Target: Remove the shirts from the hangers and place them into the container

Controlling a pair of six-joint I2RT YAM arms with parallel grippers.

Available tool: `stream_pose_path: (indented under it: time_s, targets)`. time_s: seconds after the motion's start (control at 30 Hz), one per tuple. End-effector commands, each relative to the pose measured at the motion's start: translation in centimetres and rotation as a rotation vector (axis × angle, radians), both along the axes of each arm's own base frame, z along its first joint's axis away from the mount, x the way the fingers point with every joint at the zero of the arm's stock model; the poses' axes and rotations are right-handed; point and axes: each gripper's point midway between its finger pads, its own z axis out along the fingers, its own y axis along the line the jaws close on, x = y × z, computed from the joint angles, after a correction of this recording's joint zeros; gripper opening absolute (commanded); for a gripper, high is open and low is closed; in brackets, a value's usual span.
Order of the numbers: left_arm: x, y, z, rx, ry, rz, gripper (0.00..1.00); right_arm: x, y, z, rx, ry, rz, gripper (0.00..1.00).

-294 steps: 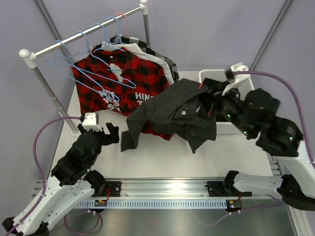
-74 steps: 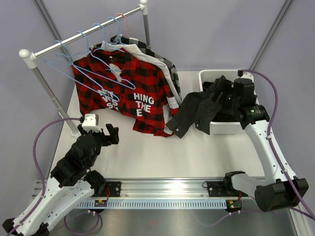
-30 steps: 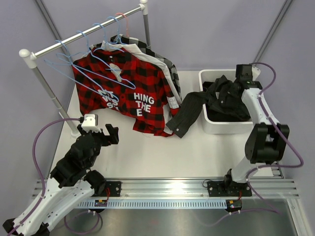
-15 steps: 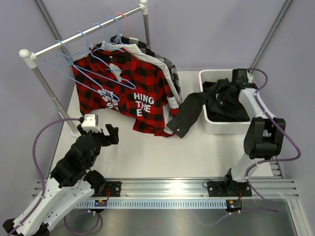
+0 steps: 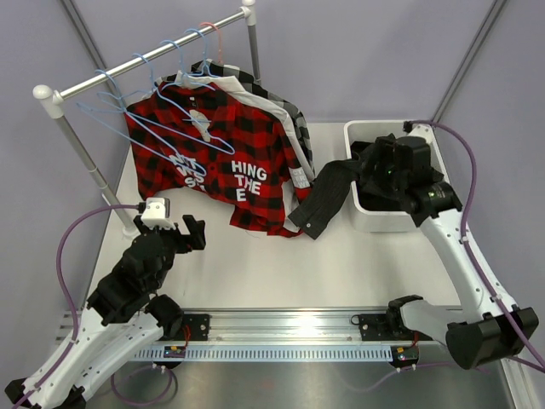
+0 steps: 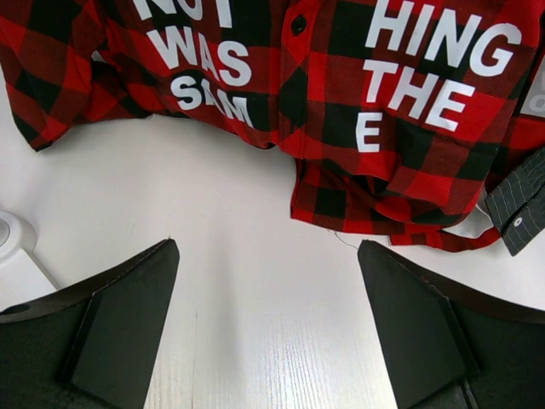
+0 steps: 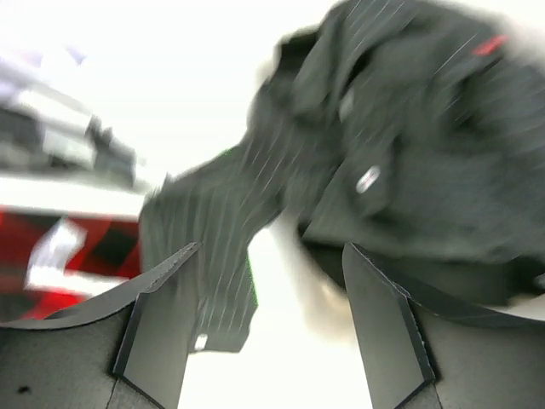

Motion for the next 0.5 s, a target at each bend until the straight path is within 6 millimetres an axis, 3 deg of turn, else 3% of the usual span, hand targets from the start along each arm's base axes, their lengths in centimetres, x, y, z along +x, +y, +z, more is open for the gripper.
stream_pose_path:
  time_s: [0.0, 0.2, 0.3, 0.33, 0.37, 0.47]
  targets:
    - [0.4, -0.2, 0.7, -0.012, -0.027, -0.003, 0.93, -1.5, 3.5, -1.8, 0.074, 0.023, 0.07, 0.75]
    - [0.3, -0.2, 0.8, -0.019, -0.031, -0.001, 0.93, -2.7, 8.6, -3.9, 0.1, 0.031, 0.139, 0.75]
    - [0.3, -0.1, 0.8, -0.017, -0.031, 0.002, 0.93, -1.6, 10.7, -4.8, 0.065, 0.065, 0.136, 0.75]
    - [0.3, -0.1, 0.8, -0.017, -0.031, 0.002, 0.93, -1.3, 10.5, -4.0, 0.064, 0.045, 0.121, 0.75]
    - [0.3, -0.1, 0.8, -0.018, -0.031, 0.004, 0.93, -0.9, 11.3, -4.8, 0.051, 0.066, 0.123, 0.75]
    - [0.2, 0.0, 0.9, -0.024, -0.035, 0.005, 0.93, 0.7, 12.2, -4.5, 0.018, 0.064, 0.093, 0.73]
